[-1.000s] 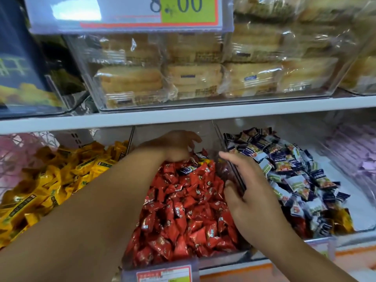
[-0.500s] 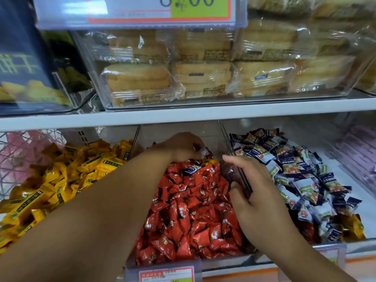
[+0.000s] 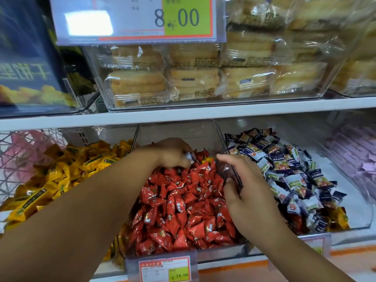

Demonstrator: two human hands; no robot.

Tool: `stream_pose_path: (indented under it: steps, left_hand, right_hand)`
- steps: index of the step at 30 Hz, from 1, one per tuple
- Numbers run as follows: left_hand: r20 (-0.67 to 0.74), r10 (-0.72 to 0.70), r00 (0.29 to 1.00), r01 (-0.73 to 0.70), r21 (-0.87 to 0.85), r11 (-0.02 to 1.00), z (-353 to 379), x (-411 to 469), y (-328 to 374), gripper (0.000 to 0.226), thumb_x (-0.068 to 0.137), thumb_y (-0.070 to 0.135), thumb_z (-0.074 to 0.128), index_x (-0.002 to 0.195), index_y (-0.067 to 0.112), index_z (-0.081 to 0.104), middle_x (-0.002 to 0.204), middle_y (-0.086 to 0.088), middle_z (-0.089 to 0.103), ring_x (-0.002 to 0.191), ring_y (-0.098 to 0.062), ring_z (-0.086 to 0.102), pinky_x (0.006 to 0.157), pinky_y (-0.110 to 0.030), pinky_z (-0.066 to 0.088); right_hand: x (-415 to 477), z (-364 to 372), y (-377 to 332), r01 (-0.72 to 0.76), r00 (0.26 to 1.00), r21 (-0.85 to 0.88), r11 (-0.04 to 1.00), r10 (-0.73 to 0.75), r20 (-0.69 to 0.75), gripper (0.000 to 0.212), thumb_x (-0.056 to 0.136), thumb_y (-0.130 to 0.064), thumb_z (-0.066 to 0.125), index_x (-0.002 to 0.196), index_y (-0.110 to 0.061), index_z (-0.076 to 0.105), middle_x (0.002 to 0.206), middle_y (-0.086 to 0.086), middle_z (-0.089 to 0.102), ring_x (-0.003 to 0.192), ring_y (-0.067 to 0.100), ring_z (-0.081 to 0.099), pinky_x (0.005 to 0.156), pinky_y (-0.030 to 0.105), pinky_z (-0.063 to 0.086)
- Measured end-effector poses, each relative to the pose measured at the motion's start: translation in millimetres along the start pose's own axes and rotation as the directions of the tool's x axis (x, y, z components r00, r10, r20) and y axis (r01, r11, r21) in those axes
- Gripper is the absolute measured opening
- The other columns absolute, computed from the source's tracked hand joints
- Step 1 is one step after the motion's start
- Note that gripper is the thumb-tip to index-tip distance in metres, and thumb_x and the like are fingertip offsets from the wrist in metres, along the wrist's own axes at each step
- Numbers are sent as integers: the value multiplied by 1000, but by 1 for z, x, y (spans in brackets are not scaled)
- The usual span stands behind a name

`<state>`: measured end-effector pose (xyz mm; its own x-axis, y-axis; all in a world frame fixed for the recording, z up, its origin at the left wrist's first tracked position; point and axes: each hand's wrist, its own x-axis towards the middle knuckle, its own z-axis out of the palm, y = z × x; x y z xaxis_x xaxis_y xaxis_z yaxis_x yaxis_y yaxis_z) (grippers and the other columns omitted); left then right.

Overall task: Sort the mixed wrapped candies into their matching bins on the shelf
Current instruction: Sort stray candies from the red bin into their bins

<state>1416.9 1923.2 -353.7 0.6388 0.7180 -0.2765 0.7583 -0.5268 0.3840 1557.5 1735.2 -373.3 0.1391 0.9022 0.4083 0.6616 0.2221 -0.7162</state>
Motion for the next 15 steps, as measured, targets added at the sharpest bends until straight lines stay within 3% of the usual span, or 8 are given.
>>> stream_pose_path:
  steps: [1, 3, 5, 11, 13, 15]
  left_hand:
    - [-44, -17, 999, 13, -85, 996, -3, -2, -3, 24, 91, 27, 62, 114, 21, 65, 100, 5, 65, 90, -13, 63, 70, -27, 56]
    - [-146, -33, 989, 11, -150, 989, -9, -5, -6, 16, 92, 25, 59, 107, 21, 63, 85, 6, 59, 71, -6, 55, 53, -17, 44]
    - [-234, -39, 971, 2, -155, 988, -10, -1, -5, 11, 91, 21, 57, 102, 21, 57, 80, 5, 54, 65, -8, 48, 51, -21, 35]
    - [-316, 47, 947, -66, -47, 997, -3, 17, -5, 16, 86, 18, 65, 88, 16, 50, 80, 4, 50, 76, -15, 48, 57, -23, 34]
    - [-262, 72, 962, -80, -19, 997, -1, 20, -8, 21, 86, 25, 70, 98, 17, 55, 92, 7, 54, 88, -13, 50, 66, -22, 37]
    - [-161, 38, 986, -37, 14, 999, 3, 21, -11, 36, 86, 34, 70, 119, 24, 58, 112, 10, 51, 106, -10, 47, 85, -22, 37]
  right_hand:
    - [0, 0, 0, -4, 1000, 1, 1000, 4, 3, 51, 94, -4, 48, 131, -39, 47, 118, -52, 27, 128, -4, 34, 104, 10, 26]
    - [0, 0, 1, -10, 1000, 4, 1000, 10, 6, 51, 94, -4, 47, 131, -39, 47, 116, -56, 24, 127, -5, 34, 102, 8, 24]
    - [0, 0, 1, -5, 1000, 5, 1000, 5, 3, 51, 94, -4, 47, 130, -40, 47, 116, -56, 24, 126, -6, 34, 102, 7, 23]
    - [1, 0, 4, 1, 1000, 5, 1000, -1, 7, 50, 94, -4, 47, 130, -39, 48, 123, -47, 29, 128, -9, 30, 101, 1, 21]
    - [1, 1, 5, 4, 1000, -1, 1000, -4, -10, 50, 93, -3, 48, 130, -37, 49, 127, -37, 34, 129, -8, 30, 101, 1, 21]
    - [1, 2, 6, 16, 999, -15, 1000, -16, -27, 50, 92, -2, 49, 129, -35, 50, 126, -32, 39, 128, -5, 33, 101, 2, 22]
